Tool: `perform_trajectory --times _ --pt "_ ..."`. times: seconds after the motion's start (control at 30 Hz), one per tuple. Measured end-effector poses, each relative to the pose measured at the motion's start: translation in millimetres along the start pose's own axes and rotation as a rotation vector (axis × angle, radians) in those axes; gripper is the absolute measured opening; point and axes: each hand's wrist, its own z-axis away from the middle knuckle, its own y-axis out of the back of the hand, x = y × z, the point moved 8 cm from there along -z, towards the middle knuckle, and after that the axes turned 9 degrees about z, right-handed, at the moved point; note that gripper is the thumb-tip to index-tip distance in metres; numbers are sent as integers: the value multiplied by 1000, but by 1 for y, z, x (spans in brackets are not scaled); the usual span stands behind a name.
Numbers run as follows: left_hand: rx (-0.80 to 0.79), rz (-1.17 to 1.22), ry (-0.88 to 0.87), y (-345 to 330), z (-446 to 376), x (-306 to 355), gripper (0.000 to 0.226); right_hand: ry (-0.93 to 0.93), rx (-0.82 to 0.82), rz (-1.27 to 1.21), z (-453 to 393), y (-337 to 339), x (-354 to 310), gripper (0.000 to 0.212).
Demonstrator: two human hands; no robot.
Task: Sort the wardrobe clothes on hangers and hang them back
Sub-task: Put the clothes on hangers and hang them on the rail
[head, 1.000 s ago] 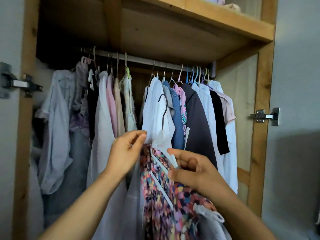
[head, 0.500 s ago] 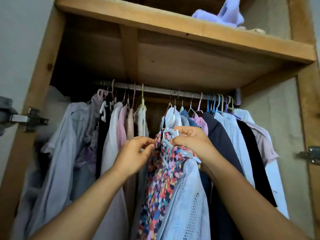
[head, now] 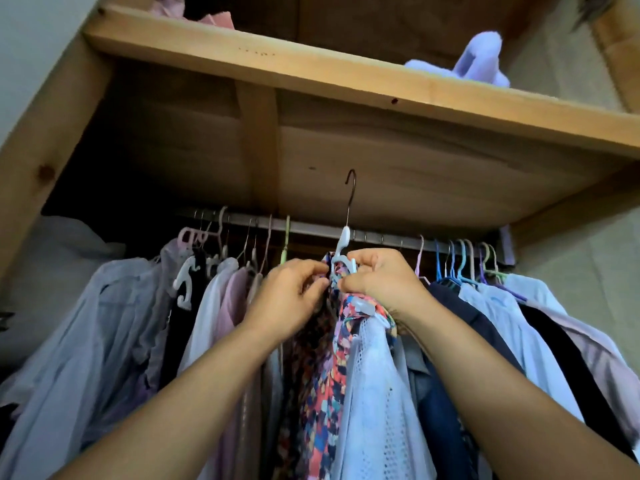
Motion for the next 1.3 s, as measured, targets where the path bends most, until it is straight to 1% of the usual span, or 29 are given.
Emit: perform_trajectory --times 0.1,0.17,0.3,0.4,0.43,0.5,0.57,0.6,0.7,0.73,0.77,0.8,0.87,1.0,1.1,1.17,1.23,1.3 --pt "53 -21 -46 8 -33 -2 29 25 -17 -14 -10 1 15 15" --pt "52 -22 -67 7 -55 -3 32 59 -35 11 -17 2 23 17" --pt "-41 -18 -44 -17 -90 -15 46 52 -62 -10 -33 1 38 21" --pt "-98 37 -4 -38 -109 -30 61 42 -81 85 -49 -9 46 38" --pt "-117 42 -5 -44 -115 -35 65 50 -78 103 -55 -12 47 40" --pt "-135 21 -12 -54 -124 -44 68 60 -73 149 -65 -16 48 39" --pt "-113 13 -10 -58 -131 -55 61 56 -83 176 -72 -22 51 47" --pt "-91 35 -12 -59 -137 -60 52 44 -78 179 -76 -23 55 49" --pt "8 187 -29 -58 -148 -72 20 -15 -92 174 -81 -27 68 37" --pt "24 221 -36 -59 -151 -74 14 -28 -91 157 -81 -28 72 37" --pt "26 232 -40 -64 -153 -75 12 -44 -84 127 -80 -27 76 43" --pt "23 237 -46 -68 -155 -75 11 -55 -80 90 -78 -26 79 53" --pt "41 247 -24 -76 -159 -81 12 -73 -81 17 -72 -24 81 57" --pt "128 204 65 -80 -164 -99 16 -106 6 -143 -62 -15 82 50" --pt "159 175 113 -82 -164 -112 12 -74 89 -222 -58 -7 84 39" --pt "188 205 127 -84 -161 -119 18 -37 141 -268 -55 -1 84 31" --pt "231 228 124 -85 -157 -125 23 8 157 -304 -50 3 83 34" --pt "260 220 119 -86 -154 -129 25 66 128 -295 -41 2 80 43"
